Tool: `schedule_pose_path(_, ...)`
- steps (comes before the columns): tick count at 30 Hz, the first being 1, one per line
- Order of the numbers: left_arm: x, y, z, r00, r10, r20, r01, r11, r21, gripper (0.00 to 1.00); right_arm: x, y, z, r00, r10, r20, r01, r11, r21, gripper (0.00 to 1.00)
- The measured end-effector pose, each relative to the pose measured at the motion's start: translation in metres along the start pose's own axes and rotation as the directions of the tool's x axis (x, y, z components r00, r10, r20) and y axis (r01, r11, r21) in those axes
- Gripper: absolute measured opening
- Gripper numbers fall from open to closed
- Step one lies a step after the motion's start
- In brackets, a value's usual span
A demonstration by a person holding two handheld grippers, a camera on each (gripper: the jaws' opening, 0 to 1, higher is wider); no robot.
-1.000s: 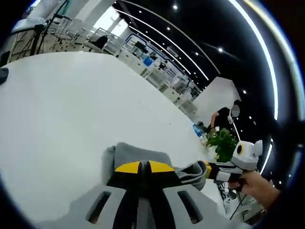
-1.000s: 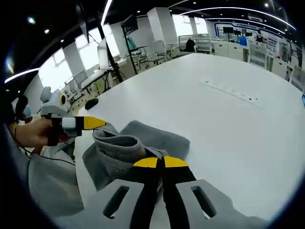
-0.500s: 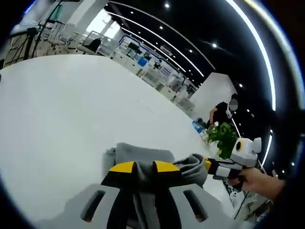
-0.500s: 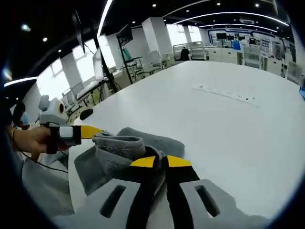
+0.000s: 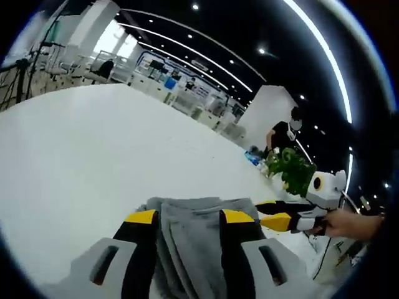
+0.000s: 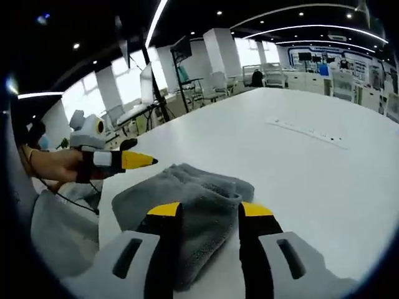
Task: Fold the towel on the table until its edges align and the towel forms a compact rectangular stack.
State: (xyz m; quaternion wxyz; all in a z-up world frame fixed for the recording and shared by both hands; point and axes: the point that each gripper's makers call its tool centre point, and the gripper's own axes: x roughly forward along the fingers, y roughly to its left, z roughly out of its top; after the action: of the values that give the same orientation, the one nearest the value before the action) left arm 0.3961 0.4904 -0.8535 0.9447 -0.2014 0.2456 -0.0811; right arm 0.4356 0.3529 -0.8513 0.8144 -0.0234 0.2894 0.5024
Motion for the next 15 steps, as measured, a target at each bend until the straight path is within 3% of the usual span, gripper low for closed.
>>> schedule_pose_path(10, 0.014, 0.023, -0.019, 0.996, 0.059, -0.067, -0.057, 0.998, 0.022, 0.39, 0.016, -0.015, -0.008, 0.998, -0.055, -0.035, 0.056, 0.998, 0.041, 0.34)
schedule_pose_path(15, 0.021, 0.029, -0.027, 0.993, 0.054, -0.101, -0.052, 0.998, 0.023, 0.31, 0.025, -0.018, -0.021, 0.996, -0.055, -0.069, 0.059, 0.997, 0.057, 0.3)
